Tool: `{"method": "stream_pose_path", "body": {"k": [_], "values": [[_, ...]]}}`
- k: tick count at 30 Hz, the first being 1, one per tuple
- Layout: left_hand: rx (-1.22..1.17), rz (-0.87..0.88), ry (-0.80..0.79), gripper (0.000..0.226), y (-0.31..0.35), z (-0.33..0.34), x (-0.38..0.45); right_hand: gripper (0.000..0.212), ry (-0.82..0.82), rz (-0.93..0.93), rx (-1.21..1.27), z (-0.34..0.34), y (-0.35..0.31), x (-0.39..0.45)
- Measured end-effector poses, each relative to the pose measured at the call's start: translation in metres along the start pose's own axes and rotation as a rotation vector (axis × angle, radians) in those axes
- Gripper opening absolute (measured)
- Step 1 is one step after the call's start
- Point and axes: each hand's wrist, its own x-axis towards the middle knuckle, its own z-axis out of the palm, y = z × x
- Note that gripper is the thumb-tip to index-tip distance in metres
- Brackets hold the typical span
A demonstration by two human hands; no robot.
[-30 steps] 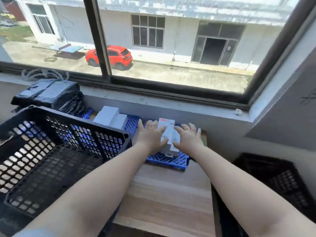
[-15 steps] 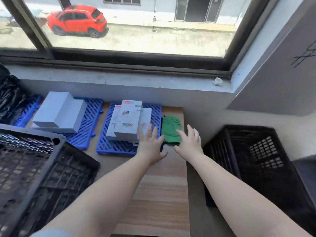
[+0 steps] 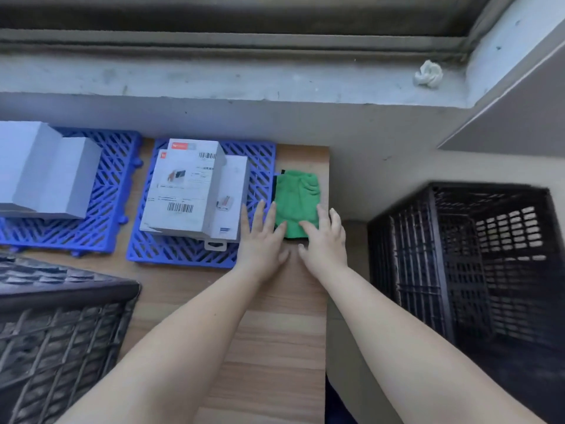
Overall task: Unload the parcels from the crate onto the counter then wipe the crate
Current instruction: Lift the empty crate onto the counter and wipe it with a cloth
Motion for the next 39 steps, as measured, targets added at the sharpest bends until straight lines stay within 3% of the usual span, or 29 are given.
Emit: {"method": "stream_pose_path", "body": {"k": [6,12,15,21,28,32,35,39], "values": [[0.032,0.046,0.308,0.027,-0.001,0.021,0.019,0.028,0.174,-0.049,0.093,0.011,0.011,0.010],[-0.183,-0.001,0.497,0.014,-0.004,0.007,0.025,0.014,0.323,-0.050,0.220,-0.011,0.023,0.014],[-0.327,-0.022,0.603,0.026,-0.005,-0.021,0.027,0.012,0.398,-0.034,0.255,-0.036,0.021,0.016],[-0.455,0.070,0.802,0.028,-0.027,-0.097,0.032,0.016,0.539,0.049,0.375,-0.111,0.002,0.027],[-0.346,0.137,0.947,0.020,-0.072,-0.187,0.003,0.018,0.534,0.066,0.288,-0.184,-0.025,0.017],[-0.336,0.130,1.016,0.028,-0.102,-0.230,-0.026,0.016,0.639,0.045,0.292,-0.216,-0.051,-0.004],[-0.327,0.137,1.058,0.022,-0.126,-0.255,-0.055,0.015,0.693,0.006,0.246,-0.237,-0.080,-0.024],[-0.270,0.153,1.089,0.015,-0.163,-0.269,-0.094,0.021,0.675,0.014,0.401,-0.252,-0.133,-0.049]]}}
